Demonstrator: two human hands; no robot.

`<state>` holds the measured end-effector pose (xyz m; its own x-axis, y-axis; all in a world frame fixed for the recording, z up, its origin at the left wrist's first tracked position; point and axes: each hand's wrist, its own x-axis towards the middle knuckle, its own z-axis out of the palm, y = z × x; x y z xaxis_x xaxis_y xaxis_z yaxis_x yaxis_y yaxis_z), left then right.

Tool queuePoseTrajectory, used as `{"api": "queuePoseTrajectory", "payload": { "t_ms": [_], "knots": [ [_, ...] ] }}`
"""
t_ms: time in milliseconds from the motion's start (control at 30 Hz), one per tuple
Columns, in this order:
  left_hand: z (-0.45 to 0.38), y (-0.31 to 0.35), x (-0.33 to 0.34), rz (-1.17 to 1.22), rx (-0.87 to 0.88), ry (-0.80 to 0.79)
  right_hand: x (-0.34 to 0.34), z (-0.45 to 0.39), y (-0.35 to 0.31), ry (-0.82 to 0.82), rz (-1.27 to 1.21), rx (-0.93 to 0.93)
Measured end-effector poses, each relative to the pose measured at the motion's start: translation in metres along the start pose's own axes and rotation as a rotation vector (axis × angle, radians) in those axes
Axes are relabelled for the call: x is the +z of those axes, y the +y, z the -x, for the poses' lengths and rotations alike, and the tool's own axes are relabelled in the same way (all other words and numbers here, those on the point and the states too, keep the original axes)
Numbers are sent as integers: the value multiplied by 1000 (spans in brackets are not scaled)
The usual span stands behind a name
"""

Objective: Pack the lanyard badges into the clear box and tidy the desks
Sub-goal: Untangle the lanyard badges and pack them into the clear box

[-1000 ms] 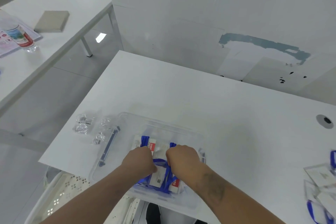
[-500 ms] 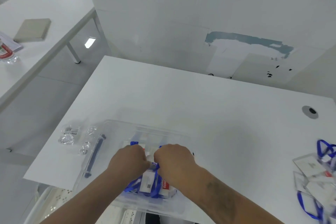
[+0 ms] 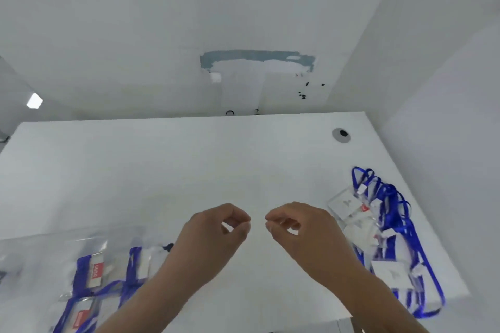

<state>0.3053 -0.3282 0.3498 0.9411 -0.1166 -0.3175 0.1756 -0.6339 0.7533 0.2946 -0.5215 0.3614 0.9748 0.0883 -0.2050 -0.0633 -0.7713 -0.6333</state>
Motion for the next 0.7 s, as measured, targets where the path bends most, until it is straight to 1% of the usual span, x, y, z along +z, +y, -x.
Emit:
{"api": "queuePoseTrajectory", "payload": {
  "t_ms": [33, 100, 233, 367, 467, 600, 700],
  "knots": [
    [-9, 15, 24, -6, 16, -49, -14, 6, 27, 22, -11, 54],
    [-20, 27, 50, -3, 16, -101, -25, 11, 59, 23, -16, 135],
    [-57, 54, 121, -110, 43, -207, -49, 13, 141, 29, -10, 331],
    [-99, 81, 184, -213, 55, -256, -63, -10, 213, 52, -31, 443],
    [-125, 92, 217, -305, 79, -263, -66, -37, 241, 93, 1, 475],
    [-157, 103, 261, -439, 157, -248, -66, -66, 269, 115, 33, 500],
    [-171, 100, 281, -581, 237, -362, -63, -77, 283, 113, 83, 516]
  ]
}}
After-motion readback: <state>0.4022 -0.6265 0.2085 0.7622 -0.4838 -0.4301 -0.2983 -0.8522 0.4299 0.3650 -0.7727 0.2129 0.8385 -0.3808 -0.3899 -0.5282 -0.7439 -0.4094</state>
